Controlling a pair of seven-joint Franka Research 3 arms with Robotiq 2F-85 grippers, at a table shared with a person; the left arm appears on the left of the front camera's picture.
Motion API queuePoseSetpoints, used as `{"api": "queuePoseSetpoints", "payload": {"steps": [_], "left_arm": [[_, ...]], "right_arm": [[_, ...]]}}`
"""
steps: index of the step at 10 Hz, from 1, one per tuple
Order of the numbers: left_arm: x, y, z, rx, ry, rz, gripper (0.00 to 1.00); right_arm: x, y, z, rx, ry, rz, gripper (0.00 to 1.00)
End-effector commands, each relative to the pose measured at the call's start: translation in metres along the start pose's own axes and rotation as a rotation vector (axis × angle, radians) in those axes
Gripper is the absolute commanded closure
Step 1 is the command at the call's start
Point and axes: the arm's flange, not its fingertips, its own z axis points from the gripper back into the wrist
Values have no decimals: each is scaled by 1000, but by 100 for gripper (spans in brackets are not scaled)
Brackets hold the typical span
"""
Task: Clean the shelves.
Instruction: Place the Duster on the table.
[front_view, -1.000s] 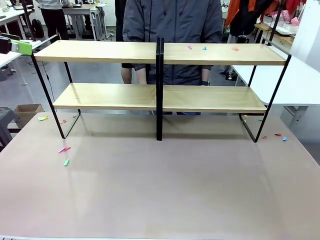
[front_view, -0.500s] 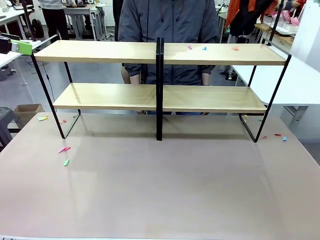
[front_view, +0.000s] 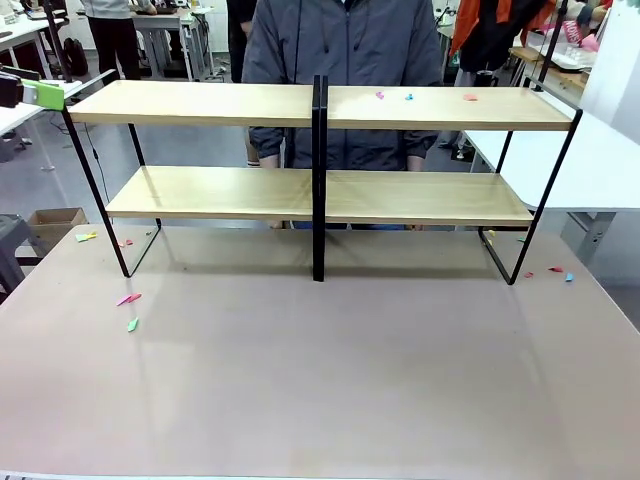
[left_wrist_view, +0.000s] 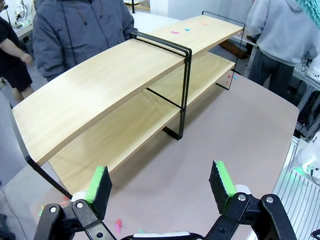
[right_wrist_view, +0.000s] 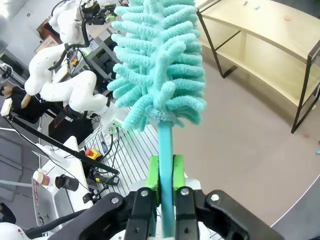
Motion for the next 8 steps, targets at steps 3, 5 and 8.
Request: {"api": "queuePoseSetpoints", "payload": {"steps": [3,5,8], "left_arm": [[0,0,0,0,0,0,0],[-61,-6,-30,-298,280,229,0],[-198,12,-92,-354,456,757,0]], "right_arm": [[0,0,0,0,0,0,87],[-5,-30,-96,280,396,-19,87],[-47,-78,-224,323,606,-149,87]]}}
